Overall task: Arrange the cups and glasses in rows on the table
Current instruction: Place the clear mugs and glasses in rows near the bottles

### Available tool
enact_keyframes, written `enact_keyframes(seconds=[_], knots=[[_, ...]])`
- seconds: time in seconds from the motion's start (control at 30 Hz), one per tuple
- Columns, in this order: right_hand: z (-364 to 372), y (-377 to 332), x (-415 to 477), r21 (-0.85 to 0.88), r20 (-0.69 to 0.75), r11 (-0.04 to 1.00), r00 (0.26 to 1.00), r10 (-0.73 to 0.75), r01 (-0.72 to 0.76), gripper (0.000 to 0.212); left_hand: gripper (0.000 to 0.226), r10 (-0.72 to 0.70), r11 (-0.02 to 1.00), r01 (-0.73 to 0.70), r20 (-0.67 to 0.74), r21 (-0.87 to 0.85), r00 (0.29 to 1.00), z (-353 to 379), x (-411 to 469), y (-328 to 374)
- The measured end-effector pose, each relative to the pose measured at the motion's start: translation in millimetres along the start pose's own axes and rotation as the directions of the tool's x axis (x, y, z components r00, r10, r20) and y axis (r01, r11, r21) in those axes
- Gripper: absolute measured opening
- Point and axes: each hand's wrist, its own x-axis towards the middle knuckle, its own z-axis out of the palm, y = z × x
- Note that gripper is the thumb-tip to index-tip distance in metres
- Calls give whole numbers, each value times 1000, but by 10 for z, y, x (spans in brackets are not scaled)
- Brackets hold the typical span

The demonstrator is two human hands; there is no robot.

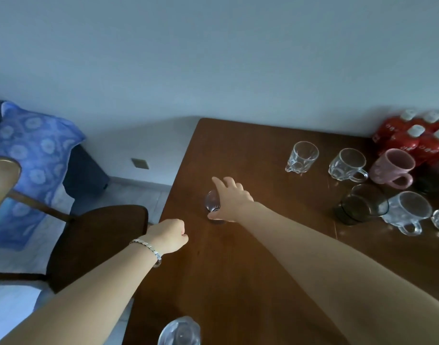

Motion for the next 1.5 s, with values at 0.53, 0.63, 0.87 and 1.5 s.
enact_keyframes(seconds=[0.53,0.63,0.87,1.5], knots=[[-245,1171,-22,313,-129,863,882,452,-396,82,29,220,972,-223,40,77,975,-239,690,436],[-372,1451,-1,326,-156,816,824,544,-477,81,28,234,968,-237,53,78,971,-245,792,537],[-317,1678,3,318,-137,787,795,591,-529,83,25,266,961,-268,38,73,963,-166,861,628],[-70,2145,-1534,231,158,817,849,504,-528,50,25,345,925,-352,69,146,936,-90,141,1593]])
